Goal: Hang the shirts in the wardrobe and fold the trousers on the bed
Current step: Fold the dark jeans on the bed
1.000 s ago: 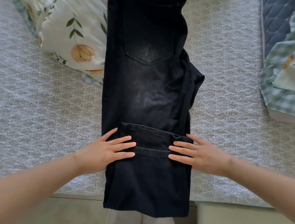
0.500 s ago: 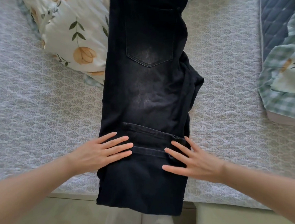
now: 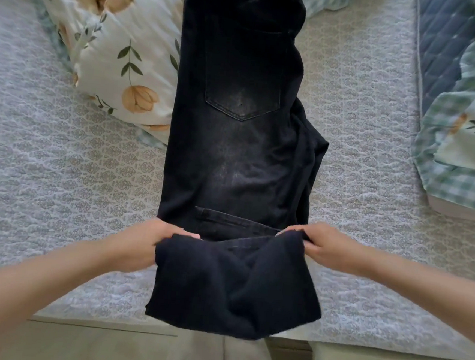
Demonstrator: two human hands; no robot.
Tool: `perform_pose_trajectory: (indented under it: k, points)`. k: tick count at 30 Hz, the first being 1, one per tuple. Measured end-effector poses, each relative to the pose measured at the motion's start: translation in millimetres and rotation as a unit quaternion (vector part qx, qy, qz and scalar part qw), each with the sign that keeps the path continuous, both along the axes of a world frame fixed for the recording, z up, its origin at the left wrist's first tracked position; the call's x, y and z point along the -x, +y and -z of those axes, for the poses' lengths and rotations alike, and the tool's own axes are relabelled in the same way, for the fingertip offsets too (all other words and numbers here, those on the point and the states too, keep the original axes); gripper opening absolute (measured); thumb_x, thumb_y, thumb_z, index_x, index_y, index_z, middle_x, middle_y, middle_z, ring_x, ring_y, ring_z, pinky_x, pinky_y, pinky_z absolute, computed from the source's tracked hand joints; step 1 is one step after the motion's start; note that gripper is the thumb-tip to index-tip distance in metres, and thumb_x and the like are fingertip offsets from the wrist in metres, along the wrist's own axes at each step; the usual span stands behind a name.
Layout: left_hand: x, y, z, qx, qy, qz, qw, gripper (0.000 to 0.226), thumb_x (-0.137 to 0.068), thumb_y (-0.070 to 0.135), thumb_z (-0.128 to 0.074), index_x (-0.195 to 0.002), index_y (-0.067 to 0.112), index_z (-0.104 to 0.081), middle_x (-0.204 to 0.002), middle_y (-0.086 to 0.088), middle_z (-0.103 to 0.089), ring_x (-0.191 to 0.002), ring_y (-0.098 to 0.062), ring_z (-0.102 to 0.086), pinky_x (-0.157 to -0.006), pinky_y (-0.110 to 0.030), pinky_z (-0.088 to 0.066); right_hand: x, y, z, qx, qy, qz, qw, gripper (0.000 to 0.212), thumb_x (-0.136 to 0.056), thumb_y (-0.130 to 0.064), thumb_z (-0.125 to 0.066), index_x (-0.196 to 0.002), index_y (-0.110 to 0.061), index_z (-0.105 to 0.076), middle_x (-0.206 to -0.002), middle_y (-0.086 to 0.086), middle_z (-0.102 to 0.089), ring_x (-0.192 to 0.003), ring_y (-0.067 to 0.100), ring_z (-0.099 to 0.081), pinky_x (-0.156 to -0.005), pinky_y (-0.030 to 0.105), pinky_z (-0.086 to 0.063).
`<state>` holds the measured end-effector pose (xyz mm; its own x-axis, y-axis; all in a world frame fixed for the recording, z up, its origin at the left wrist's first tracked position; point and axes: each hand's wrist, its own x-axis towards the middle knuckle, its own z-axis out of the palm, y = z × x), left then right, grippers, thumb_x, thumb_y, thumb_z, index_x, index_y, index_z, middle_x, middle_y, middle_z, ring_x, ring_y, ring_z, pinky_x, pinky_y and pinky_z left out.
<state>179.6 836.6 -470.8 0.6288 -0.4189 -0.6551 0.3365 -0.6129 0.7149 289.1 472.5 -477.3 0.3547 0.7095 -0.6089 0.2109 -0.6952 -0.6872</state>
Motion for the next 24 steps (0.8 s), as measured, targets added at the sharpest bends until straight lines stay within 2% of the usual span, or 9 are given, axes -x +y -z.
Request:
perform_pose_trajectory:
  k: [1,2,3,6,10,14,17,21,24]
  points:
    - [-13.1,-0.2,-3.3,0.043,0.083,-0.141,0.986,0.033,-0.09,0.029,-0.058,-0.116,0.012,-0.069,-0.12,-0.006,-0.069,-0.107,-0.011,-0.064,-0.104,-0.047,-0.046,-15.0,4.1,-2.1,0.039,0.056,0.122,0.99,0.026,-0.098,-0.039,-0.049,-0.107,-0.022,-0.066,-0.112,-0.002,-0.069,-0.11,0.014,-0.063,-0.097,0.034,-0.049]
    - [-26.1,-0.7,-5.9,0.069,0.123,-0.261,0.955,0.033,-0.087,0.032,-0.066,-0.111,0.01,-0.068,-0.116,-0.013,-0.07,-0.103,-0.019,-0.066,-0.1,-0.052,-0.048,-29.4,7.2,-3.3,0.076,0.108,0.222,0.966,0.046,-0.09,-0.061,-0.049,-0.104,-0.021,-0.065,-0.112,0.003,-0.069,-0.107,0.021,-0.064,-0.092,0.037,-0.052]
    - [-39.9,-3.5,-12.4,0.089,0.153,-0.358,0.917,0.033,-0.086,0.036,-0.07,-0.111,0.015,-0.066,-0.115,-0.011,-0.07,-0.103,-0.021,-0.067,-0.097,-0.049,-0.05,-40.7,9.2,-3.3,0.101,0.147,0.297,0.938,0.065,-0.082,-0.075,-0.046,-0.107,-0.019,-0.065,-0.113,0.004,-0.069,-0.106,0.022,-0.065,-0.09,0.037,-0.053]
    - [-75.4,-9.2,-25.7,0.08,0.143,-0.473,0.866,0.029,-0.088,0.039,-0.066,-0.112,0.022,-0.065,-0.107,0.002,-0.074,-0.101,-0.019,-0.07,-0.083,-0.034,-0.053,-63.0,22.9,-3.6,0.05,0.221,0.493,0.84,0.052,-0.096,-0.055,-0.044,-0.117,-0.011,-0.065,-0.11,0.003,-0.071,-0.101,0.021,-0.067,-0.085,0.038,-0.056]
    - [-66.4,-10.9,-15.0,-0.01,0.093,-0.44,0.893,0.016,-0.093,0.034,-0.064,-0.103,0.022,-0.068,-0.099,0.004,-0.075,-0.095,-0.016,-0.07,-0.075,-0.028,-0.053,-50.4,30.8,-10.3,0.053,0.181,0.44,0.878,0.041,-0.098,-0.054,-0.037,-0.116,-0.025,-0.06,-0.112,-0.008,-0.068,-0.104,0.014,-0.064,-0.086,0.036,-0.054]
    - [-28.7,-26.3,-10.9,-0.044,0.072,-0.436,0.896,0.021,-0.097,0.031,-0.057,-0.099,0.014,-0.07,-0.094,0.004,-0.075,-0.091,-0.013,-0.07,-0.072,-0.022,-0.051,-18.0,19.2,-10.7,0.011,0.122,0.374,0.919,0.019,-0.1,-0.032,-0.048,-0.118,-0.035,-0.053,-0.115,-0.022,-0.061,-0.1,-0.011,-0.057,-0.077,0.009,-0.046]
    - [-4.7,-40.4,-9.1,-0.063,0.09,-0.43,0.896,0.026,-0.099,0.03,-0.055,-0.095,0.01,-0.071,-0.091,0.0,-0.075,-0.087,-0.014,-0.071,-0.075,-0.024,-0.054,5.1,5.0,-5.9,0.012,0.125,0.381,0.916,0.027,-0.101,-0.029,-0.048,-0.127,-0.035,-0.051,-0.12,-0.023,-0.06,-0.106,-0.01,-0.056,-0.086,0.015,-0.044]
    - [26.5,-59.2,-5.9,-0.038,0.165,-0.422,0.891,0.028,-0.099,0.035,-0.054,-0.099,0.013,-0.072,-0.095,-0.002,-0.076,-0.093,-0.02,-0.072,-0.089,-0.042,-0.055,31.2,-21.9,-10.0,0.038,0.175,0.389,0.904,0.029,-0.1,-0.031,-0.049,-0.128,-0.036,-0.052,-0.12,-0.024,-0.062,-0.106,-0.01,-0.059,-0.087,0.016,-0.046]
    - [49.0,-76.9,-7.8,-0.007,0.215,-0.435,0.874,0.022,-0.1,0.031,-0.053,-0.099,0.018,-0.071,-0.092,0.007,-0.077,-0.086,-0.01,-0.073,-0.071,-0.024,-0.055,49.3,-38.1,-17.8,0.053,0.208,0.385,0.898,0.028,-0.1,-0.028,-0.05,-0.126,-0.037,-0.054,-0.119,-0.023,-0.064,-0.107,-0.005,-0.061,-0.09,0.023,-0.049]
